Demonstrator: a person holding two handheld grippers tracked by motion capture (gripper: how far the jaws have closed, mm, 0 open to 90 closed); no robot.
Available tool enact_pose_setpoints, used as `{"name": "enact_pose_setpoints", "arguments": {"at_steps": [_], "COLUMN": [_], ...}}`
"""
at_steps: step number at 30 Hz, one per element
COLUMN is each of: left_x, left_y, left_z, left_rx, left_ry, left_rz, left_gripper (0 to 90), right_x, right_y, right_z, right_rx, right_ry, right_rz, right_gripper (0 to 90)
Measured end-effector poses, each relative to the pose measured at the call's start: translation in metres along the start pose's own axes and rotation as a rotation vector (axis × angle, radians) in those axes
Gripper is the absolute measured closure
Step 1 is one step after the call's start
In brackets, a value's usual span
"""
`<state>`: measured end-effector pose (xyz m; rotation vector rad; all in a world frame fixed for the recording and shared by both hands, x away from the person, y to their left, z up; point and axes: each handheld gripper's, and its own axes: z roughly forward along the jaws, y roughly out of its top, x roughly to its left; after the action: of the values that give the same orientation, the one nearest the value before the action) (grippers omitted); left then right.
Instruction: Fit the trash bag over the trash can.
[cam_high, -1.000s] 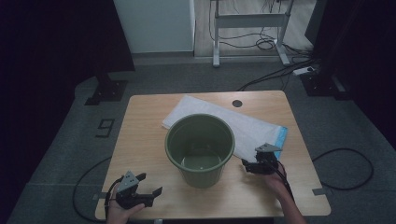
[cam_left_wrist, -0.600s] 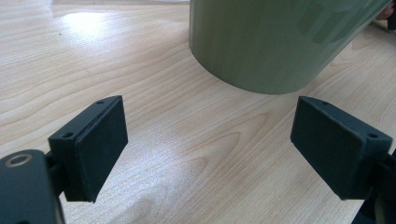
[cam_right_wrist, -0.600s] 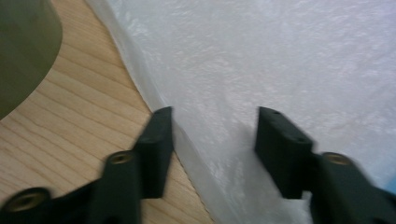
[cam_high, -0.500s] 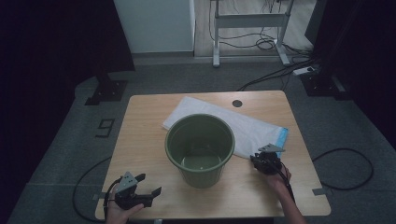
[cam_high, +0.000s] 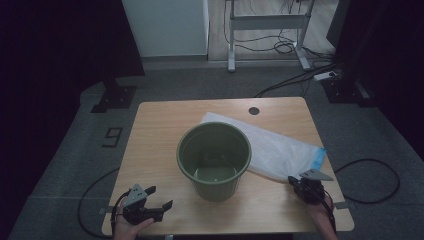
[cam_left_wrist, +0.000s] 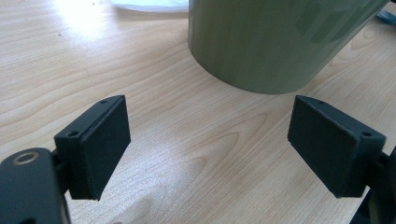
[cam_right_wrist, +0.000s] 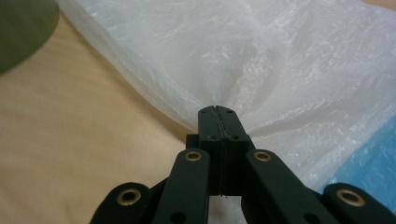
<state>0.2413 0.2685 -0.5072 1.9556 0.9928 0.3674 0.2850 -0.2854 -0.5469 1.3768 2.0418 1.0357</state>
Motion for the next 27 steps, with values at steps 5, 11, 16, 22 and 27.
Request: {"name": "enact_pose_setpoints", "arguments": {"at_steps": [5,11,16,22,27], "left_x": [0.0,-0.001,0.0,-0.001,0.0], "left_y": [0.002,0.002,0.002,0.002,0.001], "left_z": [0.0,0.004,0.004,0.003,0.003], "left_rx": [-0.003,0.01,0.008,0.005,0.008], "left_ry": [-0.003,-0.007,-0.007,-0.007,-0.007], "left_rz": [0.001,0.002,0.003,0.003,0.002], "left_gripper": [13.1,13.3,13.3,13.4,13.5], "right_x": [-0.008,-0.014,-0.021,-0.01,0.012], "right_y": [-0.016,-0.035,-0.047,-0.04,-0.014], "right_z": [-0.017,-0.034,-0.046,-0.044,-0.028], "right_rx": [0.002,0.013,0.006,-0.032,-0.056], "right_ry": [-0.005,-0.006,-0.005,-0.02,0.008], "right_rz": [0.011,0.021,0.04,0.042,0.02], "right_gripper": [88.8,88.9,80.3,42.6,30.1]}}
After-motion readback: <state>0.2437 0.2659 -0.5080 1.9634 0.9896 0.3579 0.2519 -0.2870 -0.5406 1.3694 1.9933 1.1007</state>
